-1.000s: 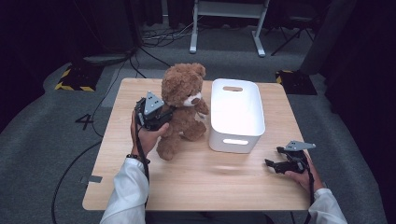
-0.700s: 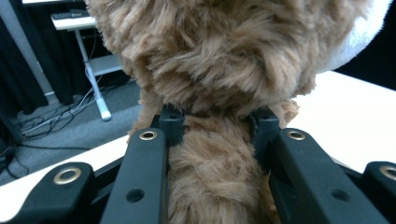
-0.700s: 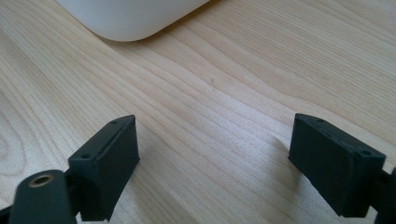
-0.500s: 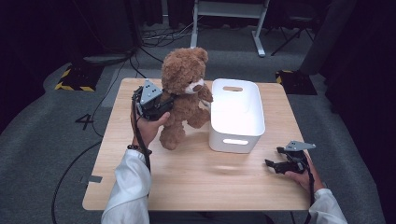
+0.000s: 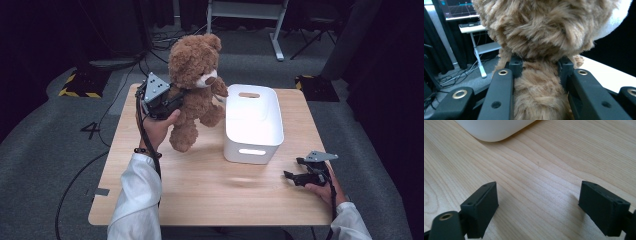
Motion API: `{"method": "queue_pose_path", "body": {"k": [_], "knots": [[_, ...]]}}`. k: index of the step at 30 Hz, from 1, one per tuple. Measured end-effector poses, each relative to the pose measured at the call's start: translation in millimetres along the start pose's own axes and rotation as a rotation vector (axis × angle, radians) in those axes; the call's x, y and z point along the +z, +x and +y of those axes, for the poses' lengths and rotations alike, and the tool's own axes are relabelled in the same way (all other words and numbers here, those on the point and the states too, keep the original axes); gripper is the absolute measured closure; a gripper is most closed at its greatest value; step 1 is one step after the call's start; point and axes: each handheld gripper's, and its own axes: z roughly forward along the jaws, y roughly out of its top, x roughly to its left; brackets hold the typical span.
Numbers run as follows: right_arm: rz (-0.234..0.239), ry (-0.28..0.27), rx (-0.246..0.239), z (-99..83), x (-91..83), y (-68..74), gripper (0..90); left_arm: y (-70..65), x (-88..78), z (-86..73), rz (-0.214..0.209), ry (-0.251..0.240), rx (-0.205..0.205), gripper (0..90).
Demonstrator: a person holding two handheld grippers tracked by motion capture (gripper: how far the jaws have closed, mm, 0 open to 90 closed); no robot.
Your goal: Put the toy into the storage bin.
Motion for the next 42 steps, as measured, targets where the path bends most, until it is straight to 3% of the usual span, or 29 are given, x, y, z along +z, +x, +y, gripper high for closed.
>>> {"method": "queue_pose_path", "body": {"k": [4,14,31,42], "knots": [[-0.001,0.000,0.002,0.0,0.0,0.2,15.7,-0.4,-0.2,5.0,-0.009,-0.018,-0.012,67.0],[-0.001,0.000,0.001,-0.1,0.0,0.1,15.7,-9.0,-0.2,21.1,-0.039,-0.050,0.002,66.8],[-0.001,0.000,0.000,-0.1,0.0,0.0,15.7,-36.4,18.7,36.3,-0.085,-0.056,0.029,66.7],[-0.001,0.000,0.002,0.0,0.0,0.1,15.6,-59.6,37.1,40.3,-0.144,-0.067,0.029,66.7]]}}
